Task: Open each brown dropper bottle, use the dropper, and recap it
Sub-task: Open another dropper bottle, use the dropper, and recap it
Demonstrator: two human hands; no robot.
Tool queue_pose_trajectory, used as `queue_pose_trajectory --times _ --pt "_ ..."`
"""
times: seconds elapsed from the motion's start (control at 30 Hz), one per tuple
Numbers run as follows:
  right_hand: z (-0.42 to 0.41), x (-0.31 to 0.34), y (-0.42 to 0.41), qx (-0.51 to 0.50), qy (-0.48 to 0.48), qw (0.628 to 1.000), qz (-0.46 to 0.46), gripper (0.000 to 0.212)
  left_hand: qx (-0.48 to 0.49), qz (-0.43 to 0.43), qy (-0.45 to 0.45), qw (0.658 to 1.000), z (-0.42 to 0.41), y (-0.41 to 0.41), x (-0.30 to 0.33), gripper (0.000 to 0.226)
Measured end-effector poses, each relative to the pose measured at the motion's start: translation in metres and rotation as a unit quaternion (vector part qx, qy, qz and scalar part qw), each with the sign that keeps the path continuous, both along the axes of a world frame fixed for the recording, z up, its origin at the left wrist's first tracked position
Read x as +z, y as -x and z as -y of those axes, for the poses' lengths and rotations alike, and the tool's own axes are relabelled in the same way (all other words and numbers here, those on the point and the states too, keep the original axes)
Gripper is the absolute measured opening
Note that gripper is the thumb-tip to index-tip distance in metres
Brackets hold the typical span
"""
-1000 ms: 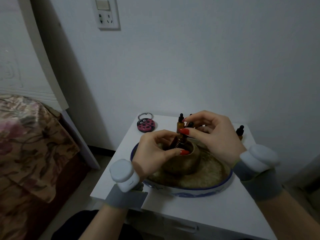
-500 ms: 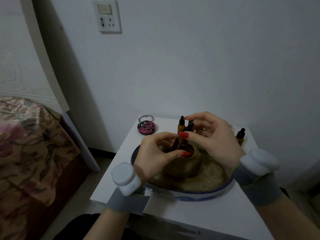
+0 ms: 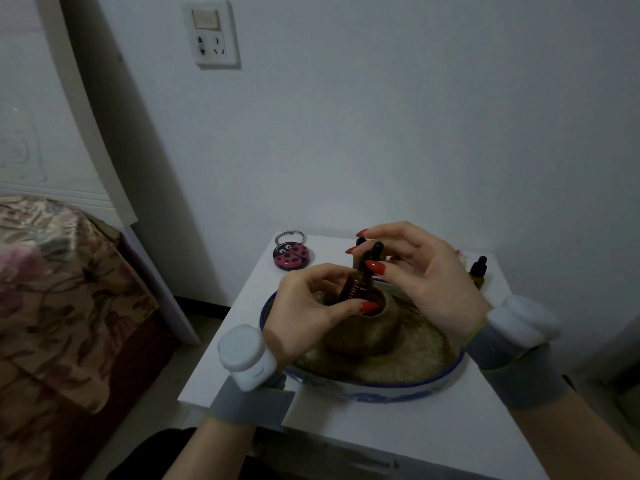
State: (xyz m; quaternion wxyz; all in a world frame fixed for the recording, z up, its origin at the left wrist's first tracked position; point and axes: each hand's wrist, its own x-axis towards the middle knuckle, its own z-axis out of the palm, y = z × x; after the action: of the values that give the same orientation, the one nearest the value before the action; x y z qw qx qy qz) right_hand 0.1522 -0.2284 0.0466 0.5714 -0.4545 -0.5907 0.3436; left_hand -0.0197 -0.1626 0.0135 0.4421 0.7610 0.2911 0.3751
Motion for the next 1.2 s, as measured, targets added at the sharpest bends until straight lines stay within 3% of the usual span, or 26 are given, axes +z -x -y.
queue_pose_trajectory --times 0.37,0.8,1.2 --pt "-0.0045 -0.0028 -0.0012 -0.114 0.005 0.993 -0.023 0.028 0.01 0.0 -0.008 1.0 0.0 -0.0006 -0.0013 0.036" --pt "-0.0046 -0.0033 -0.0015 -0.091 0.018 0.994 -0.05 0.01 0.009 -0.026 -0.013 1.0 -0.0014 0.0004 -0.0022 0.035" --pt "-0.0009 0.002 -0.0023 -0.067 0.016 0.997 -0.028 0.021 -0.015 -0.034 -0.003 0.999 -0.0006 0.0016 0.0023 0.034"
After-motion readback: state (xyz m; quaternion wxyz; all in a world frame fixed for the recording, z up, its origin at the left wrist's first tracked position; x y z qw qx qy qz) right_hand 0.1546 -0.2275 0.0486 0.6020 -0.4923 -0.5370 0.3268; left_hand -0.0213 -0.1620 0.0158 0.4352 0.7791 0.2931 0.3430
